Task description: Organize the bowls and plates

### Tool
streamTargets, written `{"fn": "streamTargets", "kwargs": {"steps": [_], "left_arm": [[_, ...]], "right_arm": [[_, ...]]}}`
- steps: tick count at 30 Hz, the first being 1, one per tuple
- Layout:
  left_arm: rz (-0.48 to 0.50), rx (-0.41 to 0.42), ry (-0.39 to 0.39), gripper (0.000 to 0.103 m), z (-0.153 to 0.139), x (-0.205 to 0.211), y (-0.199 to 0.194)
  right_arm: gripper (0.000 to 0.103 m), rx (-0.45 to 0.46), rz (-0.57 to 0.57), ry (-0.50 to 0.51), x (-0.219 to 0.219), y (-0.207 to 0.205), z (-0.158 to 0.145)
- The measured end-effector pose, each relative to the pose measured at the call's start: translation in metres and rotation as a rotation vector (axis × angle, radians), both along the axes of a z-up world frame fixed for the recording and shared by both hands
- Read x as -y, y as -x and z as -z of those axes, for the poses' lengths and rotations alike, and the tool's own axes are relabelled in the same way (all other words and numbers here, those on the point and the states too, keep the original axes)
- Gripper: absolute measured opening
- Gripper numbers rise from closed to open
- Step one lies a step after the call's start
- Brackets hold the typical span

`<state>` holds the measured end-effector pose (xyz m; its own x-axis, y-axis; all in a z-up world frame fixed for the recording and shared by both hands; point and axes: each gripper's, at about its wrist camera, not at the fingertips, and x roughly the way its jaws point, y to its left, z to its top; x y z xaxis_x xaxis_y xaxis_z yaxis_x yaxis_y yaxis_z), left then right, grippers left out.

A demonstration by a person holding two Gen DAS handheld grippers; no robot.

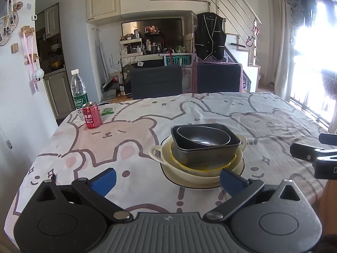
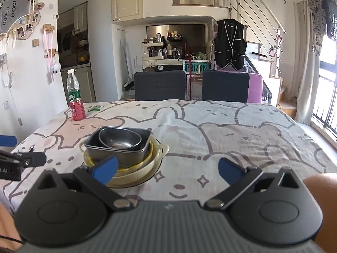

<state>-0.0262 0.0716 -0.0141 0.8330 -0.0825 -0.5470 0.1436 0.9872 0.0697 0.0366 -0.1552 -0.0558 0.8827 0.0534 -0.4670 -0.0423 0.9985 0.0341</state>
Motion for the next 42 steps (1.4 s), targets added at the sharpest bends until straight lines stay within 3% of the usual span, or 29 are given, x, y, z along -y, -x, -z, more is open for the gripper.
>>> {"fn": "streamTargets", "kwargs": {"steps": [42], "left_arm": [[-0.008, -0.015, 0.008, 0.103, 0.0047, -0.0014, 0.0000]], "right_arm": [[0.103, -0.006, -0.011, -0.003, 0.0007, -0.0009, 0.0011]]}}
